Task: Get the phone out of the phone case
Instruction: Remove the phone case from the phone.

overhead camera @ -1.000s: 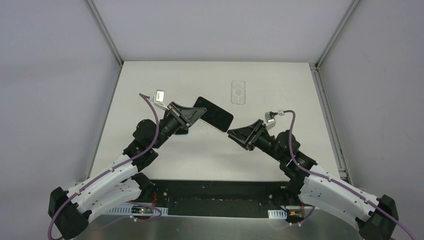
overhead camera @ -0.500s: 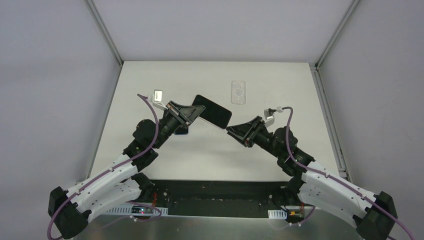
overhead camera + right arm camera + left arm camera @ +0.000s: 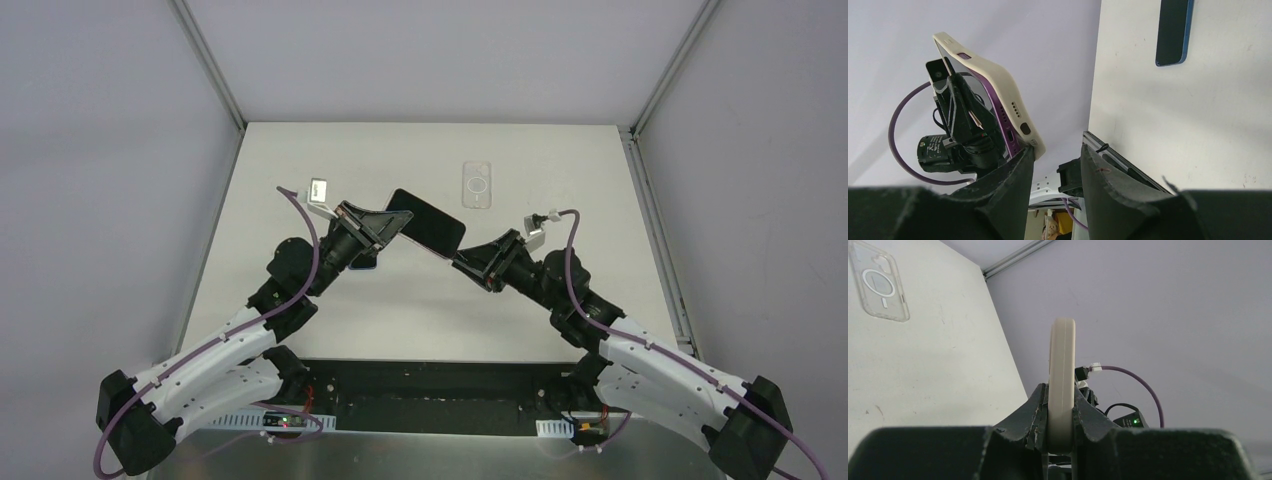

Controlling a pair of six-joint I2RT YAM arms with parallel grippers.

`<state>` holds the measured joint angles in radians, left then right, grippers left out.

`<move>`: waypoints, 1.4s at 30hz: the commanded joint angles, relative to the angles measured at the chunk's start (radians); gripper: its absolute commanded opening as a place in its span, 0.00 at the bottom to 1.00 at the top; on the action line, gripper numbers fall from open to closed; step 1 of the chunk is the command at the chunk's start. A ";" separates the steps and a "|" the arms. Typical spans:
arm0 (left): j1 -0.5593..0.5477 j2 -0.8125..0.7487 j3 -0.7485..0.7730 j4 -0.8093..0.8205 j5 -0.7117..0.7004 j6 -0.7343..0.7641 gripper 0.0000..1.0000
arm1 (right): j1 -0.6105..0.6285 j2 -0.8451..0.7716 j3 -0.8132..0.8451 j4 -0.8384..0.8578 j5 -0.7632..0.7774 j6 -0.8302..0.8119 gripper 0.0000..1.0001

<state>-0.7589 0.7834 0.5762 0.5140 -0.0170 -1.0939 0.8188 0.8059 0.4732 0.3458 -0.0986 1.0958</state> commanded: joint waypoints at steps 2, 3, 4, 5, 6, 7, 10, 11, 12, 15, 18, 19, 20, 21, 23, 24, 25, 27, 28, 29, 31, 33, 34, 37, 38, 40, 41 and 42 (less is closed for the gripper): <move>-0.054 -0.016 0.063 0.184 0.126 -0.109 0.00 | -0.015 0.008 0.040 0.029 -0.005 -0.010 0.43; -0.054 -0.014 0.061 0.185 0.128 -0.113 0.00 | -0.021 0.003 0.037 0.033 -0.010 -0.011 0.43; -0.054 -0.012 0.060 0.188 0.132 -0.119 0.00 | -0.031 -0.002 0.031 0.044 -0.018 -0.009 0.43; -0.054 -0.010 0.062 0.190 0.139 -0.124 0.00 | -0.040 -0.007 0.023 0.063 -0.027 -0.004 0.44; -0.054 -0.007 0.062 0.193 0.145 -0.130 0.00 | -0.052 -0.012 0.014 0.086 -0.038 0.003 0.44; -0.054 -0.004 0.061 0.198 0.150 -0.136 0.00 | -0.062 -0.017 0.008 0.106 -0.046 0.006 0.44; -0.053 0.004 0.054 0.211 0.164 -0.153 0.00 | -0.082 -0.029 0.006 0.137 -0.071 0.003 0.45; -0.054 0.007 0.052 0.218 0.170 -0.158 0.00 | -0.089 -0.032 0.005 0.152 -0.077 0.003 0.45; -0.054 0.011 0.049 0.224 0.175 -0.166 0.00 | -0.094 -0.032 0.005 0.160 -0.084 0.004 0.45; -0.054 0.032 0.044 0.259 0.192 -0.197 0.00 | -0.103 -0.006 0.011 0.182 -0.115 0.009 0.45; -0.053 0.056 0.048 0.302 0.217 -0.226 0.00 | -0.108 0.035 0.005 0.240 -0.153 0.038 0.45; -0.053 0.062 0.049 0.311 0.224 -0.232 0.00 | -0.108 0.046 -0.001 0.261 -0.164 0.051 0.45; -0.054 0.064 0.050 0.317 0.225 -0.235 0.00 | -0.109 0.055 -0.005 0.277 -0.171 0.058 0.45; -0.054 0.065 0.050 0.322 0.225 -0.237 0.00 | -0.110 0.064 -0.008 0.290 -0.179 0.063 0.45; -0.054 0.065 0.048 0.330 0.227 -0.238 0.00 | -0.112 0.078 -0.008 0.311 -0.200 0.072 0.45; -0.054 0.064 0.047 0.332 0.224 -0.236 0.00 | -0.112 0.080 -0.012 0.323 -0.206 0.075 0.45; -0.054 0.061 0.046 0.333 0.221 -0.234 0.00 | -0.113 0.077 -0.014 0.330 -0.211 0.076 0.45; -0.051 0.053 0.037 0.336 0.210 -0.223 0.00 | -0.114 0.056 -0.017 0.323 -0.220 0.066 0.46; -0.048 0.045 0.033 0.336 0.203 -0.216 0.00 | -0.116 0.036 -0.017 0.297 -0.222 0.051 0.46; -0.045 0.036 0.026 0.336 0.193 -0.210 0.00 | -0.115 0.008 -0.012 0.243 -0.220 0.024 0.47; -0.037 0.020 0.015 0.335 0.173 -0.198 0.00 | -0.116 -0.058 0.003 0.092 -0.207 -0.038 0.49; -0.028 0.011 0.007 0.334 0.160 -0.191 0.00 | -0.116 -0.124 0.021 -0.028 -0.194 -0.089 0.49; -0.025 0.009 0.006 0.334 0.155 -0.190 0.00 | -0.116 -0.160 0.029 -0.078 -0.194 -0.089 0.49; -0.017 0.010 0.010 0.334 0.149 -0.189 0.00 | -0.116 -0.220 0.054 -0.186 -0.177 -0.163 0.51; -0.017 0.014 0.014 0.334 0.150 -0.189 0.00 | -0.116 -0.235 0.062 -0.211 -0.178 -0.189 0.51; -0.017 0.021 0.023 0.334 0.153 -0.186 0.00 | -0.116 -0.258 0.078 -0.257 -0.187 -0.212 0.52; -0.017 0.023 0.026 0.334 0.152 -0.184 0.00 | -0.116 -0.272 0.085 -0.279 -0.191 -0.224 0.53; -0.017 0.024 0.029 0.334 0.153 -0.182 0.00 | -0.116 -0.287 0.091 -0.303 -0.191 -0.236 0.53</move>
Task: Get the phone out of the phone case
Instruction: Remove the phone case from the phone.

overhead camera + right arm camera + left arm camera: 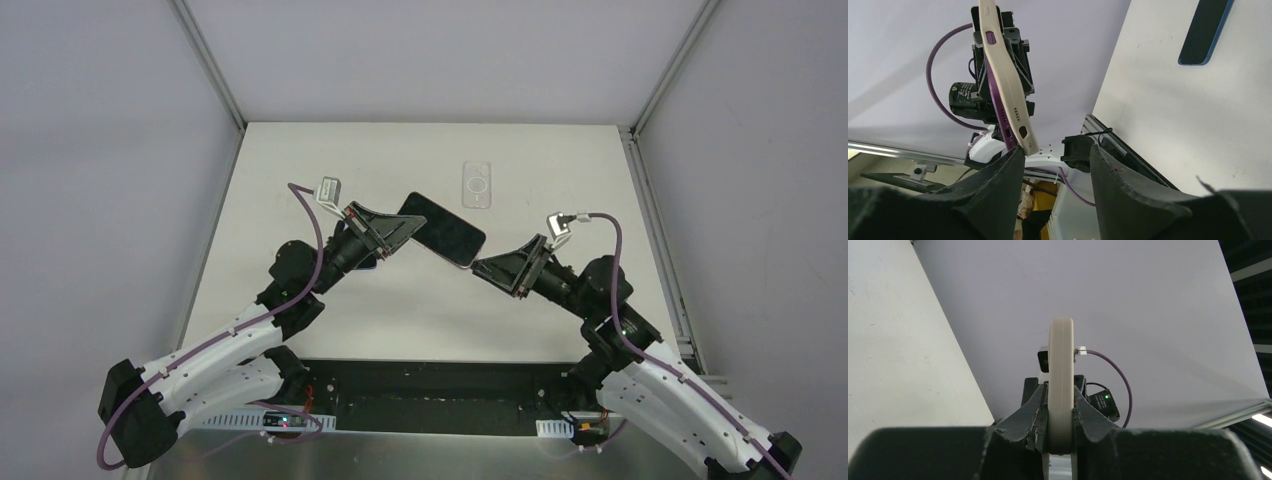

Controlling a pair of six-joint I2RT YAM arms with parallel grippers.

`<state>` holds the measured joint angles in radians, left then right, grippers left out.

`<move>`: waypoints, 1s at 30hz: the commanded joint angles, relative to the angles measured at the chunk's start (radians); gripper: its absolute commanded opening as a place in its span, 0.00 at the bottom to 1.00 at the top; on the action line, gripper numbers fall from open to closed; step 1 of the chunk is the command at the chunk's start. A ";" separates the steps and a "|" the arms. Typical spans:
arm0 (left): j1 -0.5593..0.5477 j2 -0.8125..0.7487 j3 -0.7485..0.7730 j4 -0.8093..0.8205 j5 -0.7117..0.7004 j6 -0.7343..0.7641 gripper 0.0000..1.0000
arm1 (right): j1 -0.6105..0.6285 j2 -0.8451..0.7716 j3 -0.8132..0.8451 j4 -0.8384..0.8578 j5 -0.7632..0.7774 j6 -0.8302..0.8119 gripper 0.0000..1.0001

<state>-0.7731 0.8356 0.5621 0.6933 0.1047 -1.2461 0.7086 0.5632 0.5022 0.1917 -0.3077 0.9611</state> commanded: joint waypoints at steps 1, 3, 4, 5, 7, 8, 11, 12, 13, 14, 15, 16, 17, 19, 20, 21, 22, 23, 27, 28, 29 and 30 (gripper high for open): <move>-0.002 -0.027 0.044 0.155 0.028 -0.028 0.00 | -0.005 -0.060 0.069 -0.172 0.017 -0.114 0.54; -0.001 -0.025 0.046 0.155 0.026 -0.026 0.00 | -0.006 -0.090 0.082 -0.231 0.024 -0.141 0.56; -0.002 -0.022 0.048 0.155 0.026 -0.024 0.00 | -0.006 -0.105 0.085 -0.249 0.031 -0.147 0.56; -0.001 -0.020 0.050 0.155 0.026 -0.024 0.00 | -0.005 -0.119 0.086 -0.259 0.037 -0.152 0.57; -0.001 -0.013 0.051 0.155 0.028 -0.026 0.00 | -0.005 -0.141 0.092 -0.264 0.039 -0.155 0.59; 0.000 -0.010 0.051 0.155 0.029 -0.027 0.00 | -0.005 -0.148 0.096 -0.269 0.044 -0.154 0.59; 0.000 -0.003 0.056 0.155 0.039 -0.029 0.00 | -0.005 -0.165 0.099 -0.266 0.085 -0.144 0.59; -0.001 -0.001 0.057 0.155 0.041 -0.029 0.00 | -0.006 -0.172 0.097 -0.250 0.101 -0.135 0.59; -0.002 -0.002 0.058 0.155 0.044 -0.029 0.00 | -0.005 -0.179 0.091 -0.226 0.114 -0.123 0.59; -0.002 -0.002 0.058 0.155 0.045 -0.029 0.00 | -0.006 -0.186 0.085 -0.204 0.127 -0.108 0.59; -0.001 0.000 0.058 0.155 0.046 -0.030 0.00 | -0.006 -0.188 0.083 -0.196 0.139 -0.098 0.59; -0.002 0.000 0.058 0.155 0.048 -0.030 0.00 | -0.006 -0.187 0.082 -0.167 0.149 -0.089 0.59; -0.002 0.002 0.058 0.155 0.050 -0.032 0.00 | -0.006 -0.183 0.084 -0.156 0.158 -0.083 0.59; -0.001 0.004 0.060 0.155 0.055 -0.032 0.00 | -0.006 -0.171 0.087 -0.139 0.175 -0.070 0.59; -0.001 0.006 0.061 0.155 0.057 -0.034 0.00 | -0.007 -0.165 0.089 -0.133 0.182 -0.065 0.59; -0.001 0.008 0.061 0.155 0.059 -0.036 0.00 | -0.007 -0.159 0.090 -0.125 0.184 -0.061 0.59; -0.001 0.009 0.062 0.155 0.062 -0.036 0.00 | -0.007 -0.150 0.090 -0.120 0.186 -0.059 0.59; -0.001 0.009 0.063 0.155 0.064 -0.036 0.00 | -0.007 -0.143 0.092 -0.116 0.186 -0.056 0.59; -0.001 0.011 0.067 0.155 0.072 -0.037 0.00 | -0.007 -0.117 0.091 -0.088 0.182 -0.044 0.59; -0.002 0.011 0.068 0.155 0.075 -0.036 0.00 | -0.006 -0.109 0.091 -0.084 0.179 -0.042 0.59; -0.002 0.011 0.068 0.155 0.077 -0.038 0.00 | -0.007 -0.105 0.092 -0.081 0.179 -0.041 0.59; -0.002 0.011 0.068 0.155 0.079 -0.038 0.00 | -0.008 -0.101 0.092 -0.080 0.180 -0.040 0.58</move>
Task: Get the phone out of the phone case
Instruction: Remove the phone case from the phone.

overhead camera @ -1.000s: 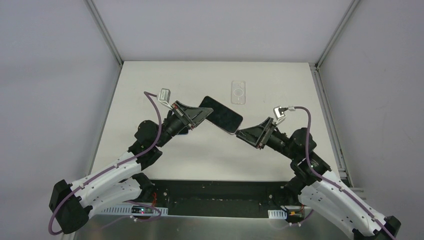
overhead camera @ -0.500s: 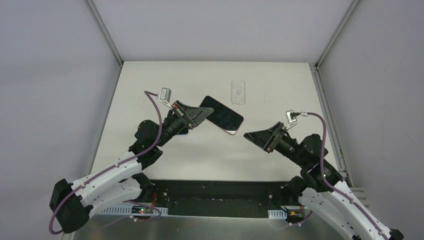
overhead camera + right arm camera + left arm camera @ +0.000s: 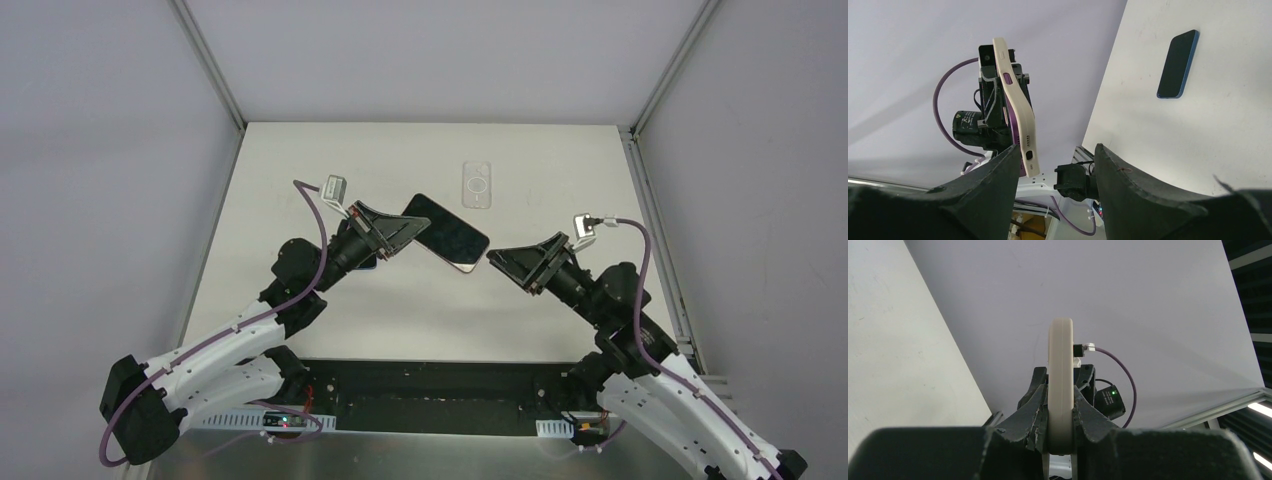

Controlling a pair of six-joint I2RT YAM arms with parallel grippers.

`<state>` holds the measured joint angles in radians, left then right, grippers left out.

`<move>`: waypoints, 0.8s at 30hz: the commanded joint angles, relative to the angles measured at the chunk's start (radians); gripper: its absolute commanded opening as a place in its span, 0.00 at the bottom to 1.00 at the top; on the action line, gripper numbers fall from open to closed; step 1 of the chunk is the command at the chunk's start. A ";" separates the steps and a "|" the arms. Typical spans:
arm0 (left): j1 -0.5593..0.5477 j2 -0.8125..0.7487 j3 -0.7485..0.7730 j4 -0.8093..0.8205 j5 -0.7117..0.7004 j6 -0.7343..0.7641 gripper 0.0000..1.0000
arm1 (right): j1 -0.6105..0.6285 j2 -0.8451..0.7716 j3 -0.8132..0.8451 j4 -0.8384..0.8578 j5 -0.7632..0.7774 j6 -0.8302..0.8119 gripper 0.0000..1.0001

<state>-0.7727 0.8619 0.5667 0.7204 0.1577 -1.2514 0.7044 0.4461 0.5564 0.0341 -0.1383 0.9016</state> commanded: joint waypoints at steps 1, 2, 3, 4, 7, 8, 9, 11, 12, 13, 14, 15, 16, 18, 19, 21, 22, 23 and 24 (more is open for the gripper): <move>-0.003 -0.016 0.062 0.127 0.026 -0.033 0.00 | -0.003 0.020 0.037 0.079 0.013 0.019 0.58; -0.003 -0.015 0.062 0.128 0.027 -0.034 0.00 | -0.004 0.024 0.037 0.078 0.014 0.020 0.58; -0.002 -0.015 0.062 0.128 0.028 -0.034 0.00 | -0.004 0.028 0.035 0.078 0.015 0.022 0.58; -0.002 -0.015 0.063 0.128 0.029 -0.035 0.00 | -0.004 0.032 0.035 0.077 0.015 0.023 0.58; -0.003 -0.017 0.067 0.128 0.034 -0.037 0.00 | -0.005 0.043 0.028 0.078 0.021 0.032 0.57; -0.003 -0.017 0.068 0.128 0.036 -0.037 0.00 | -0.006 0.048 0.027 0.077 0.022 0.035 0.57; -0.003 -0.016 0.068 0.128 0.039 -0.037 0.00 | -0.006 0.051 0.027 0.078 0.023 0.038 0.57; -0.004 -0.017 0.068 0.128 0.040 -0.041 0.00 | -0.008 0.062 0.026 0.078 0.023 0.042 0.57; -0.005 -0.017 0.070 0.128 0.040 -0.043 0.00 | -0.008 0.068 0.028 0.077 0.023 0.044 0.56; -0.006 -0.017 0.073 0.128 0.042 -0.042 0.00 | -0.009 0.076 0.028 0.076 0.025 0.046 0.56; -0.008 -0.017 0.076 0.128 0.046 -0.041 0.00 | -0.011 0.085 0.028 0.074 0.025 0.048 0.56; -0.010 -0.017 0.079 0.128 0.048 -0.039 0.00 | -0.011 0.095 0.030 0.073 0.024 0.051 0.55; -0.011 -0.017 0.082 0.128 0.050 -0.039 0.00 | -0.011 0.104 0.033 0.067 0.023 0.052 0.55; -0.018 -0.014 0.088 0.128 0.053 -0.037 0.00 | -0.013 0.125 0.036 0.063 0.023 0.058 0.54; -0.021 -0.014 0.090 0.129 0.054 -0.036 0.00 | -0.014 0.134 0.036 0.063 0.022 0.061 0.54; -0.028 -0.011 0.097 0.129 0.057 -0.034 0.00 | -0.017 0.156 0.036 0.062 0.018 0.068 0.53; -0.031 -0.010 0.101 0.129 0.059 -0.033 0.00 | -0.019 0.169 0.036 0.062 0.016 0.073 0.53; -0.036 -0.010 0.104 0.129 0.061 -0.033 0.00 | -0.020 0.180 0.034 0.064 0.014 0.077 0.53; -0.039 -0.008 0.108 0.130 0.061 -0.031 0.00 | -0.022 0.191 0.034 0.065 0.010 0.084 0.53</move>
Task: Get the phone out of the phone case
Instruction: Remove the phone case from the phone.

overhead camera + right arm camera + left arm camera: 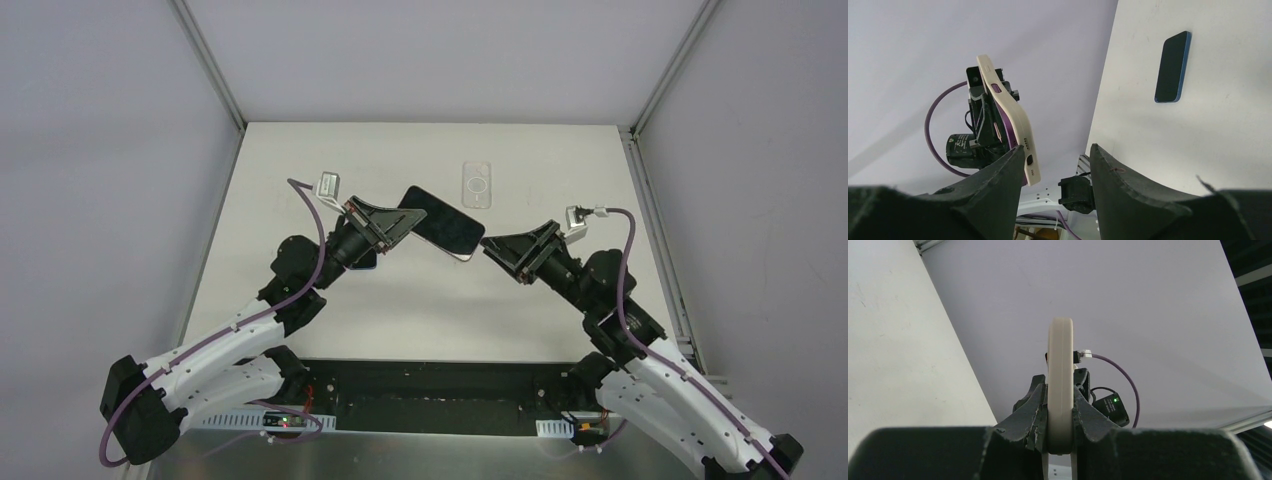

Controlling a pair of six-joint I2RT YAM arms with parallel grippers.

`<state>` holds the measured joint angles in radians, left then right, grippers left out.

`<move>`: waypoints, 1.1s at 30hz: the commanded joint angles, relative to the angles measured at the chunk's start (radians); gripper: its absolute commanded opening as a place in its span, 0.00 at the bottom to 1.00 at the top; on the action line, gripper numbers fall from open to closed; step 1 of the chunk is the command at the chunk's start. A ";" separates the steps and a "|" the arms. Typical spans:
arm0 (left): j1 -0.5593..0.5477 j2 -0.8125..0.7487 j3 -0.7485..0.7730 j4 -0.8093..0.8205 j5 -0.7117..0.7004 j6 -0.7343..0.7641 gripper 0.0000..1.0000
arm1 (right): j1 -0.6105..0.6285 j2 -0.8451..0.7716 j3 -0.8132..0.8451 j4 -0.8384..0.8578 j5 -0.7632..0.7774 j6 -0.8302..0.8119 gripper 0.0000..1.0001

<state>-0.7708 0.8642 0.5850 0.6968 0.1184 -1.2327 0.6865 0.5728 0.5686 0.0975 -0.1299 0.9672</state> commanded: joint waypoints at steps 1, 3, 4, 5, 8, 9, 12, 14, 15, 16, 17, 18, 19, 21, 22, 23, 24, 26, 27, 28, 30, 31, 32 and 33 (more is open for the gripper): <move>-0.044 -0.008 0.094 0.154 0.103 -0.048 0.00 | -0.004 0.074 0.021 0.004 -0.004 0.024 0.53; -0.050 -0.007 0.100 0.155 0.104 -0.047 0.00 | -0.006 0.092 0.015 0.026 -0.017 0.038 0.53; -0.054 -0.006 0.103 0.155 0.104 -0.044 0.00 | -0.008 0.100 0.014 0.034 -0.023 0.044 0.53; -0.057 -0.006 0.104 0.155 0.103 -0.042 0.00 | -0.008 0.106 0.013 0.041 -0.029 0.048 0.52; -0.063 -0.002 0.107 0.156 0.104 -0.042 0.00 | -0.007 0.118 0.011 0.057 -0.040 0.060 0.53; -0.066 0.000 0.106 0.157 0.104 -0.042 0.00 | -0.007 0.118 0.009 0.067 -0.043 0.061 0.53; -0.068 0.002 0.105 0.158 0.100 -0.041 0.00 | -0.007 0.118 0.006 0.084 -0.053 0.066 0.53; -0.067 0.006 0.099 0.158 0.092 -0.038 0.00 | -0.010 0.117 -0.017 0.160 -0.084 0.082 0.53; -0.068 0.007 0.096 0.158 0.087 -0.037 0.00 | -0.011 0.123 -0.032 0.216 -0.113 0.093 0.53; -0.068 0.011 0.092 0.157 0.079 -0.037 0.00 | -0.011 0.133 -0.038 0.261 -0.143 0.106 0.53; -0.068 0.015 0.085 0.158 0.069 -0.037 0.00 | -0.011 0.146 -0.040 0.308 -0.175 0.119 0.53; -0.067 0.022 0.080 0.158 0.058 -0.036 0.00 | -0.011 0.160 -0.042 0.350 -0.204 0.134 0.53; -0.068 0.030 0.073 0.158 0.043 -0.037 0.00 | -0.010 0.173 -0.045 0.387 -0.225 0.147 0.52; -0.067 0.045 0.060 0.158 0.017 -0.036 0.00 | -0.010 0.193 -0.046 0.445 -0.253 0.173 0.50; -0.067 0.053 0.053 0.158 0.003 -0.037 0.00 | -0.011 0.201 -0.042 0.453 -0.263 0.182 0.48; -0.067 0.061 0.046 0.158 -0.009 -0.037 0.00 | -0.009 0.209 -0.040 0.459 -0.271 0.190 0.45; -0.068 0.073 0.042 0.158 -0.019 -0.036 0.00 | -0.009 0.219 -0.038 0.469 -0.279 0.197 0.41; -0.067 0.095 0.036 0.158 -0.036 -0.040 0.00 | -0.009 0.235 -0.040 0.505 -0.293 0.216 0.35; -0.068 0.108 0.037 0.158 -0.033 -0.045 0.00 | -0.009 0.239 -0.043 0.517 -0.297 0.226 0.33; -0.068 0.121 0.040 0.158 -0.028 -0.046 0.00 | -0.009 0.240 -0.044 0.522 -0.300 0.227 0.31; -0.067 0.142 0.039 0.158 -0.025 -0.045 0.00 | -0.009 0.236 -0.044 0.522 -0.304 0.225 0.23; -0.067 0.147 0.034 0.158 -0.028 -0.043 0.00 | -0.010 0.232 -0.045 0.522 -0.304 0.224 0.21; -0.067 0.153 0.029 0.158 -0.033 -0.039 0.00 | -0.009 0.226 -0.045 0.522 -0.304 0.218 0.19; -0.068 0.155 0.023 0.158 -0.040 -0.033 0.00 | -0.010 0.220 -0.048 0.522 -0.304 0.211 0.17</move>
<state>-0.8062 0.9936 0.6125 0.7761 0.0483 -1.2892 0.6586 0.8036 0.5102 0.5354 -0.3511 1.1660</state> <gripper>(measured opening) 0.152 0.211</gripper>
